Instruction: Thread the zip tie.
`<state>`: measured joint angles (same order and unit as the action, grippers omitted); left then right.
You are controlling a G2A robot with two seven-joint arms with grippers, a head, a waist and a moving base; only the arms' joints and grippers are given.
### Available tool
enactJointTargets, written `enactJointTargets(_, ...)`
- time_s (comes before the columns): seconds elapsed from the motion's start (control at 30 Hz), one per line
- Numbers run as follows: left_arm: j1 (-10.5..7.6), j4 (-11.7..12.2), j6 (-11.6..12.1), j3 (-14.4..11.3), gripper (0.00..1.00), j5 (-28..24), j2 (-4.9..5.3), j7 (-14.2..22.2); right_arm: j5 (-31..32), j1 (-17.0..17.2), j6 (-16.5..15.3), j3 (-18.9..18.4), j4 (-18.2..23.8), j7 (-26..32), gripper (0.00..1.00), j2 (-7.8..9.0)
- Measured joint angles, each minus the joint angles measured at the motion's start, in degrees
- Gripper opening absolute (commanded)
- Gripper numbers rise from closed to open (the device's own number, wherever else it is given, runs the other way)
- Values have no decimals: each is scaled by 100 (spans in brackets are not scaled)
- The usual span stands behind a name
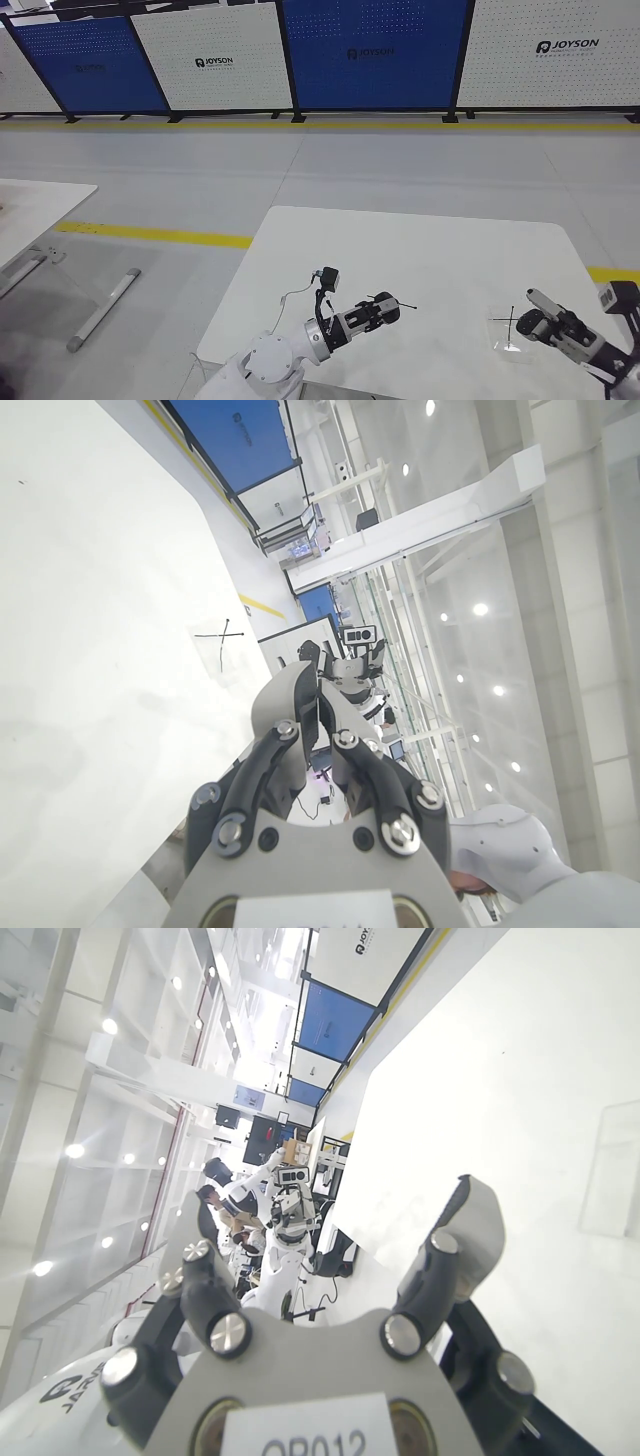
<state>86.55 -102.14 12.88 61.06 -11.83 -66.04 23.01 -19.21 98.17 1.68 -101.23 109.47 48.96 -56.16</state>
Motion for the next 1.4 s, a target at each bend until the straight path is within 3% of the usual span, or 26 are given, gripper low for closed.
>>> enactJointTargets(0.17,0,0,0,0,0,0,0,0,413,-123,180,-94,150,-12,100,40)
enactJointTargets(0.37,0,0,0,0,0,0,0,0,1392,-634,953,-68,375,477,100,153)
enactJointTargets(0.53,0,0,0,0,0,0,0,0,2208,-1183,1483,313,326,976,100,242)
enactJointTargets(0.63,0,0,0,0,0,0,0,0,2778,-1550,1767,704,72,1408,100,292)
enactJointTargets(0.7,0,0,0,0,0,0,0,0,2894,-1668,1791,799,-19,1483,100,298)
enactJointTargets(1.23,0,0,0,0,0,0,0,0,2994,-1641,1666,850,67,1403,100,304)
enactJointTargets(1.4,0,0,0,0,0,0,0,0,3685,-2119,1619,1134,-132,2092,100,390)
